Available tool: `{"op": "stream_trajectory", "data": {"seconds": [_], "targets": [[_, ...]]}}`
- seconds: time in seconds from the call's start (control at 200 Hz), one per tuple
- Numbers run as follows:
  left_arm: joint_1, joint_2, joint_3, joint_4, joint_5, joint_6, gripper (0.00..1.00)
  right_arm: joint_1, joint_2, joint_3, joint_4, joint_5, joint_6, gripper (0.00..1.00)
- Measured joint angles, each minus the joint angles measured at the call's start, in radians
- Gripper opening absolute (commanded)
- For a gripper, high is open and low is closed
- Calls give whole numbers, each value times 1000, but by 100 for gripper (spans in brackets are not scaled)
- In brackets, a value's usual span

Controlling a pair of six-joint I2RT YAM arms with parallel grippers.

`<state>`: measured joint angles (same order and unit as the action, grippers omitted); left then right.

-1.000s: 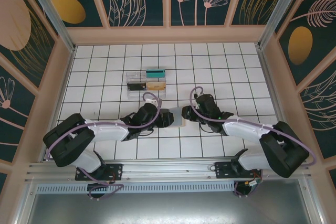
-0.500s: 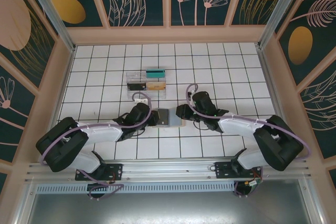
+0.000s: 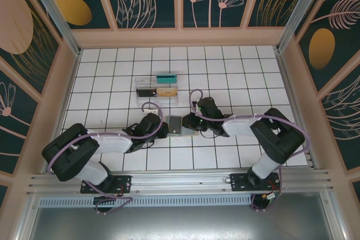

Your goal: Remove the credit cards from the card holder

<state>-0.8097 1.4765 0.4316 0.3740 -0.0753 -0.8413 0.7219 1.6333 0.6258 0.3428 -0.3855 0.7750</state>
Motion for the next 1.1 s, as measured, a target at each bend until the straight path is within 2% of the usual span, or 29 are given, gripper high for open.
{"op": "stream_trajectory", "data": {"seconds": [0.581, 1.101], "targets": [[0, 10, 5, 8, 14, -11, 10, 10, 77, 34, 21, -34, 17, 19], [0, 9, 14, -12, 14, -16, 9, 45, 42, 81, -124, 82, -10, 20]]}}
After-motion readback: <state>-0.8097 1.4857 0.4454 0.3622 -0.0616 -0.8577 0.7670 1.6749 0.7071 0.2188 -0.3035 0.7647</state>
